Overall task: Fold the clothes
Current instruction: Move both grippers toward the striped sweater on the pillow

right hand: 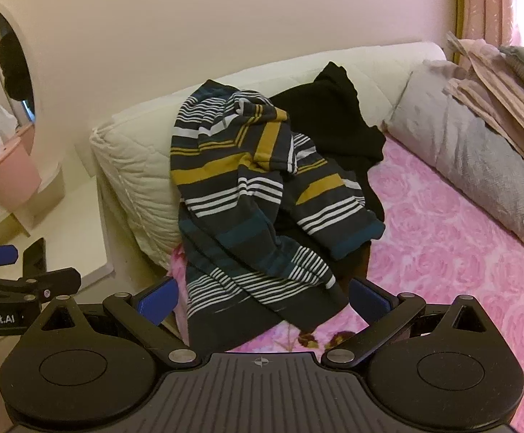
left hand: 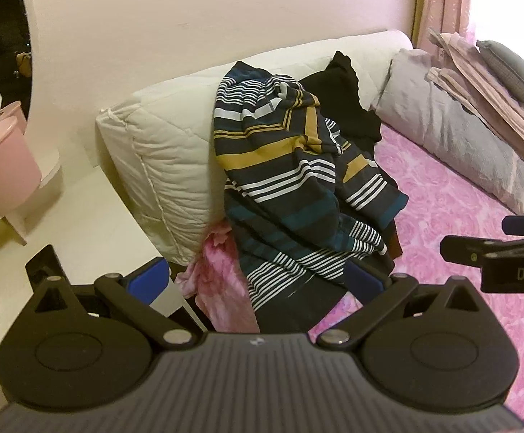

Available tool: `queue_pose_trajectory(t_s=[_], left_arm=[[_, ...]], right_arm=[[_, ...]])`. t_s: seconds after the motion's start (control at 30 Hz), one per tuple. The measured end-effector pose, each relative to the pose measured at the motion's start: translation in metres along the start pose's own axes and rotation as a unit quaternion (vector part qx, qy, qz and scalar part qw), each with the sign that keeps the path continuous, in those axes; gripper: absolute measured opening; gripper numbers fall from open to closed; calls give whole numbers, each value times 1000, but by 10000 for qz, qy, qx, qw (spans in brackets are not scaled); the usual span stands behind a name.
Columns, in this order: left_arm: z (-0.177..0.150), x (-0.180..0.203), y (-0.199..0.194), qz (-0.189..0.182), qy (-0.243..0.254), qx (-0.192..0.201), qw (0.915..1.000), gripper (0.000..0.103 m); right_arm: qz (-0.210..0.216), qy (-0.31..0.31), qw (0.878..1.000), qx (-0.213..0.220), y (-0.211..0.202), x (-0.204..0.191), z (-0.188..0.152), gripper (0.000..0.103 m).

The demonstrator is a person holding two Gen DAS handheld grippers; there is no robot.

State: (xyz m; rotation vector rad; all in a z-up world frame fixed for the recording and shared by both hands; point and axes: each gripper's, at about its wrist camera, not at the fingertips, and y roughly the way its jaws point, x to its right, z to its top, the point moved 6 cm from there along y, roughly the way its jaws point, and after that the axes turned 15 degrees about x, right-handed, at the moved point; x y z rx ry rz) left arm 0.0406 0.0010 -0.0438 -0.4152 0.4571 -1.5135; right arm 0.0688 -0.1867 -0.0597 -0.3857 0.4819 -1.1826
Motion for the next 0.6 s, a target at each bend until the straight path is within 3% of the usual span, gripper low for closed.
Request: queue_pose_trajectory(t_s=[0.27,0.6], left_arm=[[-6,0,28,-222,-337,-313,9987,97],[6,7,34,174,-267,-202,9993,97]], right_arm=[[55,95,9999,55,2,13,-3,103],[263,-171,9995,-99,21,18,12,103]])
